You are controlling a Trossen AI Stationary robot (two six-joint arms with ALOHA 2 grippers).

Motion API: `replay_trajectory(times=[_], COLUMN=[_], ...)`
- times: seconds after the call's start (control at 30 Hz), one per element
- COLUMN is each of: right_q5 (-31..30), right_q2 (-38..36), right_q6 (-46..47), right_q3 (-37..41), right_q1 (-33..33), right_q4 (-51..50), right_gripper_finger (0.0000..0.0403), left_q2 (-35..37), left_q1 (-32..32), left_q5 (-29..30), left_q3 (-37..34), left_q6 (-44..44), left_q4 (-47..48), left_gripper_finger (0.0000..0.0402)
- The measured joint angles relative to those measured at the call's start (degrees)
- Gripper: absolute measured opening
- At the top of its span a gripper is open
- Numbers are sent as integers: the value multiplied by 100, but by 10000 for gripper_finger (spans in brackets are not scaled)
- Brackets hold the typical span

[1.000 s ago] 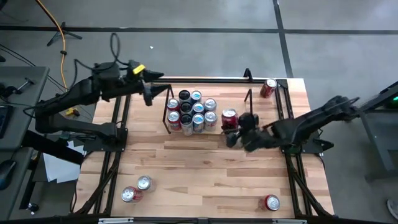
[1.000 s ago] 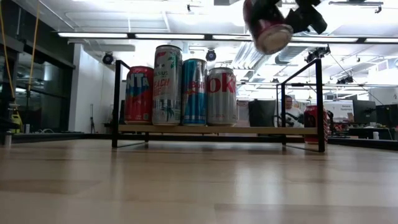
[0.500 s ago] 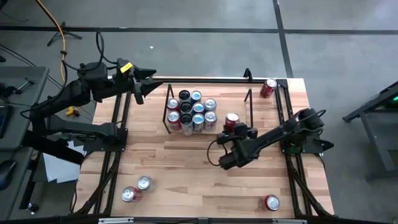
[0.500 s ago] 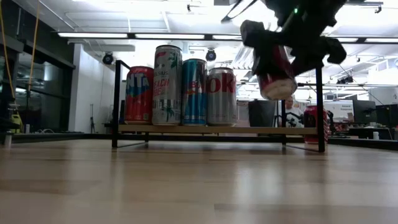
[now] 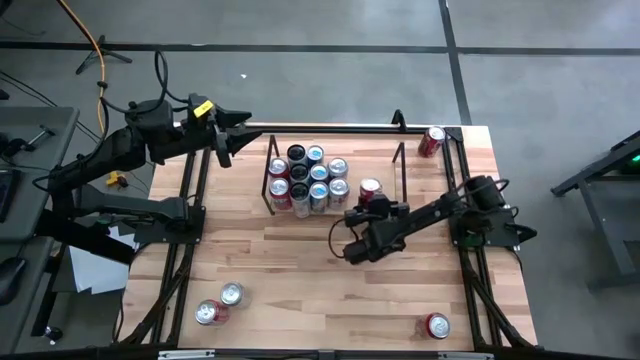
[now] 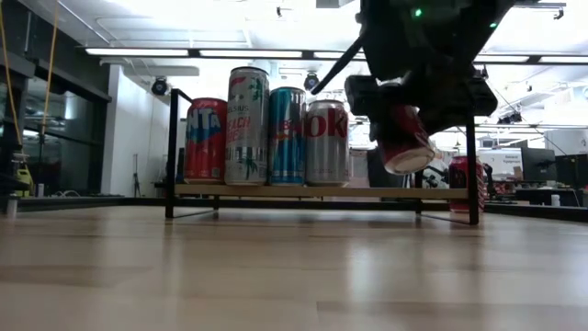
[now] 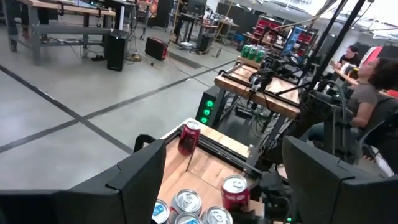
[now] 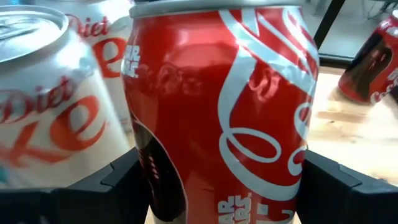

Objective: Place canned beverage on shelf
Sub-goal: Put the top right red-white soda can on the shelf

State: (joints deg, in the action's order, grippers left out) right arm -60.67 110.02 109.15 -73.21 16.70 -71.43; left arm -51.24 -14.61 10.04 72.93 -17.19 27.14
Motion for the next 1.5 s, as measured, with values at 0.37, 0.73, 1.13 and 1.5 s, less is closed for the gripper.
replay_trajectory(times=[0.37, 0.73, 1.13, 1.5], right_q5=[103, 281, 938, 2206], right_q2=[-2, -481, -2249, -3139], right_q6=[-772, -1243, -4387, -7651], right_q3=[39, 37, 37, -15], right_q1=[-176, 165, 333, -419], right_q4=[407, 351, 740, 2076], right_gripper_finger=[301, 305, 306, 306], left_q2=[0, -1, -678, -3449], left_q1=[0, 0, 0, 4], left_q5=[-2, -1, -347, -1557], left_q3=[0, 0, 65, 2710], left_q6=[-22, 77, 579, 2326], left_q4=[0, 0, -58, 1506], left_gripper_finger=[273, 273, 273, 290])
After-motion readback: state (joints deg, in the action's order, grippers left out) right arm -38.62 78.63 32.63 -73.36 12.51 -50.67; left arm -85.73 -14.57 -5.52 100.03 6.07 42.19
